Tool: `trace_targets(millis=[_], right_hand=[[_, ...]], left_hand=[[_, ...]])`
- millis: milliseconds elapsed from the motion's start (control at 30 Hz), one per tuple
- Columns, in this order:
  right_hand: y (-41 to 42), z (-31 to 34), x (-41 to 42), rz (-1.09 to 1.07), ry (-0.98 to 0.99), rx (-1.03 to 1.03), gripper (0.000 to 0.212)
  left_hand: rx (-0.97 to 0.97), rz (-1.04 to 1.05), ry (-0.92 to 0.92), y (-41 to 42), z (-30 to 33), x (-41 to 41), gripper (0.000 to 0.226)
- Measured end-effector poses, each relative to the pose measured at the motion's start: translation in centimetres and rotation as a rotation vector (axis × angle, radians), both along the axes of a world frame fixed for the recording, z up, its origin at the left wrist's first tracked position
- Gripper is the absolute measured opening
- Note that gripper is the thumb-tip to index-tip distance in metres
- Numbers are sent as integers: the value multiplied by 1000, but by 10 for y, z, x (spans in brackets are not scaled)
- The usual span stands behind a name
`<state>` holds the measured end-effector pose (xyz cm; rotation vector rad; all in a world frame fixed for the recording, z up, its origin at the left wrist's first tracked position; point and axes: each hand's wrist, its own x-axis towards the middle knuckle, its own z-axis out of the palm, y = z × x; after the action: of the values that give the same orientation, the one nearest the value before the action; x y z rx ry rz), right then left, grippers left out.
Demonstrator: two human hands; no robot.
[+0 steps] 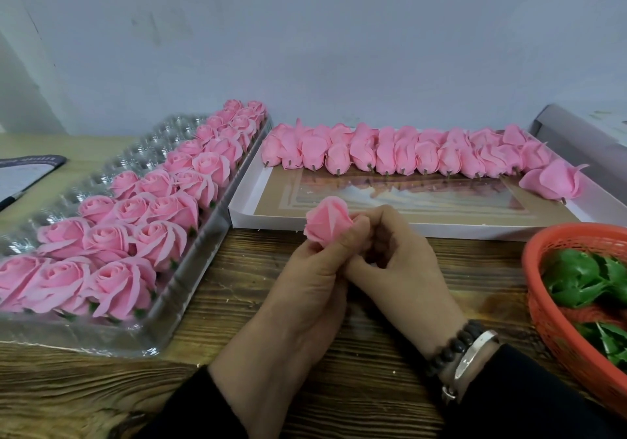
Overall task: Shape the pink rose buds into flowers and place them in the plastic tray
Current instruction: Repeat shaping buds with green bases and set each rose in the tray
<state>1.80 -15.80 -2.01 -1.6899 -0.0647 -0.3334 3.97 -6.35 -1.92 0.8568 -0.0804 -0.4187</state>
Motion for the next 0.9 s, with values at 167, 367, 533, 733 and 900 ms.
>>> trace_targets(millis=[167,367,533,733,900], right_hand=[[-3,3,-1,236,95,107,8],[-1,2,-1,224,116,120,7],[3,-2,-1,50,12,-45,26],[1,-3,0,8,-14,-89,15],[-3,-2,0,-4,-44,-70,12]], left_hand=[[136,-28,-9,10,6,6,31],[135,5,-6,10,6,7,34],[23,40,39,9,3,8,18],[1,-11,6,8,3,6,23],[79,-6,-15,10,1,6,58]])
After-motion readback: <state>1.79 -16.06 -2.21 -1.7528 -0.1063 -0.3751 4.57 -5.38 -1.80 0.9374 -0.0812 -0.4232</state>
